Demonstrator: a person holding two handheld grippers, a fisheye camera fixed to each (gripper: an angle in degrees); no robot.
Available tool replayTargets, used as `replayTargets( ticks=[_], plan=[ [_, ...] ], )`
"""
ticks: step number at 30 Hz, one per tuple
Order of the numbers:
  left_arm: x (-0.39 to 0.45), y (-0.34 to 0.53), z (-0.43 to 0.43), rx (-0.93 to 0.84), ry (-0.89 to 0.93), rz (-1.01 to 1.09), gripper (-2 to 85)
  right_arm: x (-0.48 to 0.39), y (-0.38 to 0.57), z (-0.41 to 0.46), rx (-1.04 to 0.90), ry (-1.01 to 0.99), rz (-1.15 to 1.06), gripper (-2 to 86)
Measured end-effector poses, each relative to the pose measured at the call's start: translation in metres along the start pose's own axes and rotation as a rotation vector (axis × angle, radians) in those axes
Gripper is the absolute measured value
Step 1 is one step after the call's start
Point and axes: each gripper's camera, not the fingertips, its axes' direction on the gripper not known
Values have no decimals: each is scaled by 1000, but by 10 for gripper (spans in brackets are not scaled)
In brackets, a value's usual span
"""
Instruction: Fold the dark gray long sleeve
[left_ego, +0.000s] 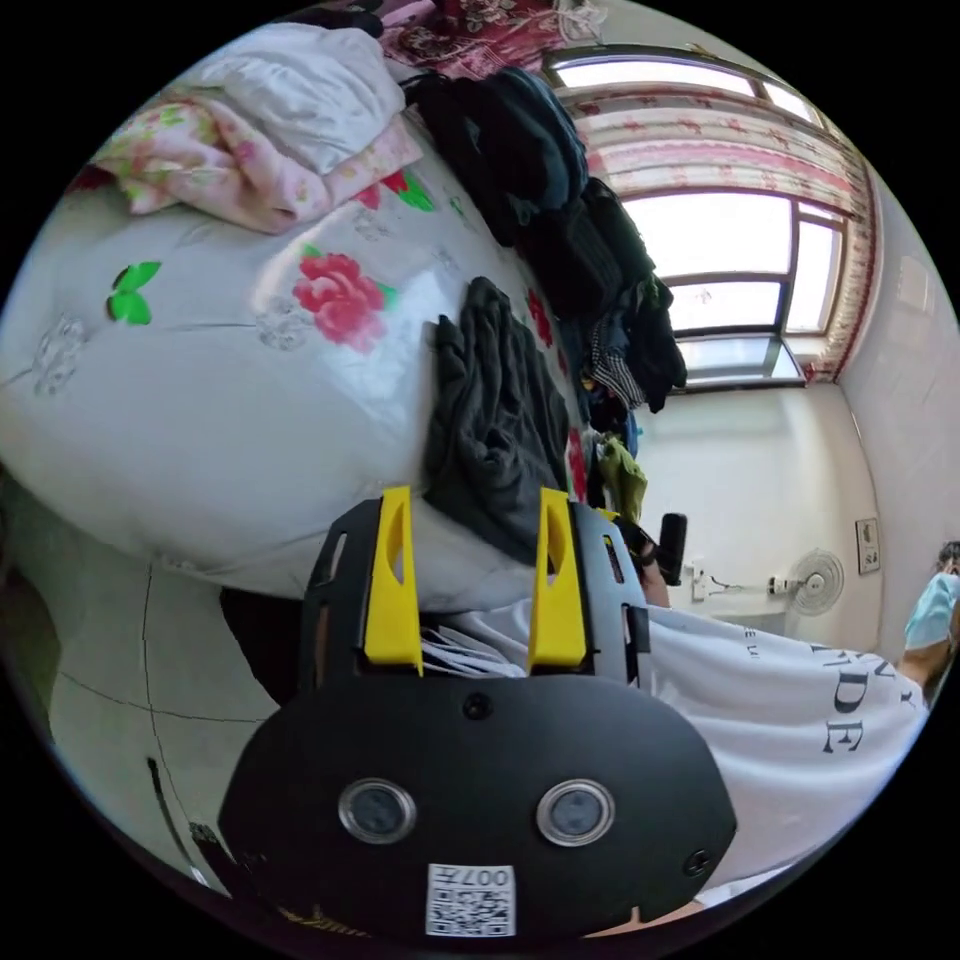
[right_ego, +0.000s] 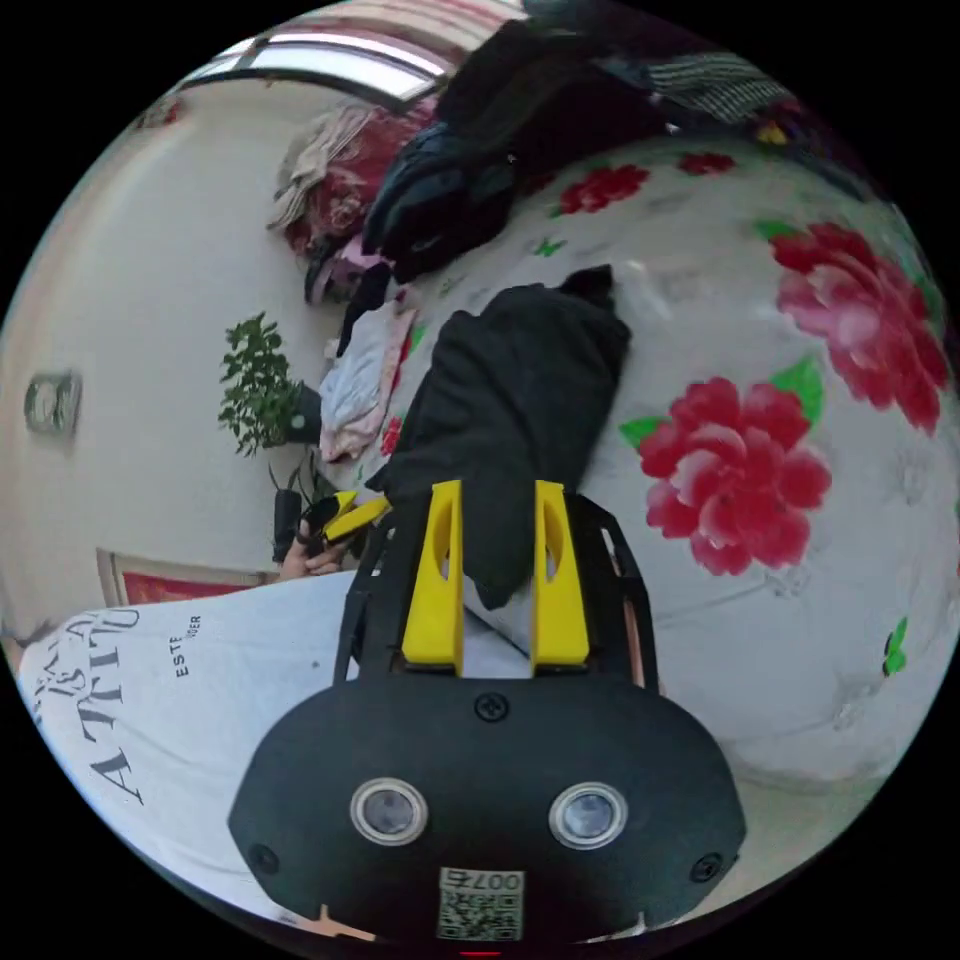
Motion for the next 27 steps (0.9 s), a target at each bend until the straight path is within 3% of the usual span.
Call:
replayTargets(
  ticks=[4,9,13,27],
  plan=[
    [18,-18,25,-89,-23,76,153,44,29,-6,11,-101,182,81],
    [24,-43,43,-144,-193,-2,56,42,17,24,-92,-200,135,62],
    [33,-44,41,-103,-80,-49,47,33,4,24,-163,-185,74,49],
    [187,-52,91,-95,163,192,41,31,41,-155,114,-369,34,28]
  ],
)
